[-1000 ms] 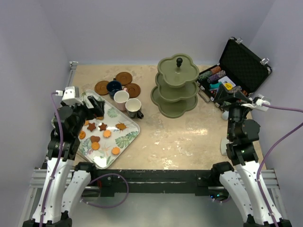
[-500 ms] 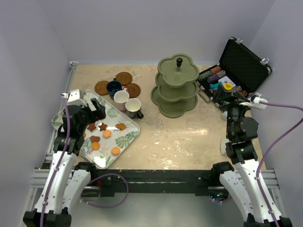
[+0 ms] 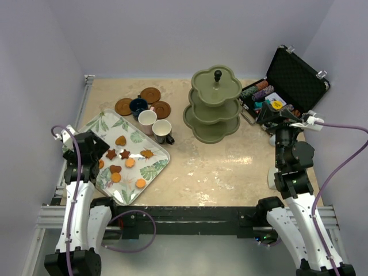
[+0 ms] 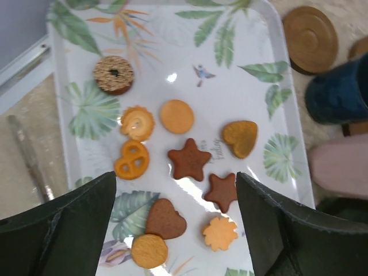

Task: Serve the afternoon tea
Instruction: Pick up the clamp from the corner of the board.

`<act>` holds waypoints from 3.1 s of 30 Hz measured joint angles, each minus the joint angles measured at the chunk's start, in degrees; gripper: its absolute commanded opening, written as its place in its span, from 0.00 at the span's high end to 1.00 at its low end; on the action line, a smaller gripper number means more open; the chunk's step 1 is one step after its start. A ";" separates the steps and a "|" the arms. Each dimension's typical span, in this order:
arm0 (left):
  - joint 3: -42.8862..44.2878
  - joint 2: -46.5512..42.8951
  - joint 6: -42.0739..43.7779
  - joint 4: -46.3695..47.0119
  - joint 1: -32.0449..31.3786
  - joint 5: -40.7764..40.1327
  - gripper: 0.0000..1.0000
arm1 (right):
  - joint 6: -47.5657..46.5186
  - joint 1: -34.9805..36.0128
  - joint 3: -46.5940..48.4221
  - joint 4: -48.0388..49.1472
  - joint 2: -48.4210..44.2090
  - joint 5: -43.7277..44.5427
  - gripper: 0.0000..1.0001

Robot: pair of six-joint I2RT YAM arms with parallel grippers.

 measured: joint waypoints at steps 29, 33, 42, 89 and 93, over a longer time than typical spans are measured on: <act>-4.13 13.14 -8.81 -1.44 26.56 -6.91 0.30 | 0.00 0.00 0.00 0.50 -0.44 -2.91 0.04; -4.72 16.13 -8.98 0.09 29.27 -5.29 0.33 | 0.00 0.00 -0.02 0.52 -0.42 -3.06 0.04; -5.51 19.82 -8.33 4.94 31.56 -1.97 0.47 | 0.00 0.00 -0.02 0.83 -0.09 -3.48 0.05; -3.91 9.68 -3.21 1.09 23.89 -1.53 1.00 | -0.04 0.00 -0.02 1.11 0.76 -4.28 0.05; -1.92 9.22 -3.76 0.17 22.18 -1.18 1.00 | -0.09 0.00 -0.02 1.09 0.76 -4.31 0.06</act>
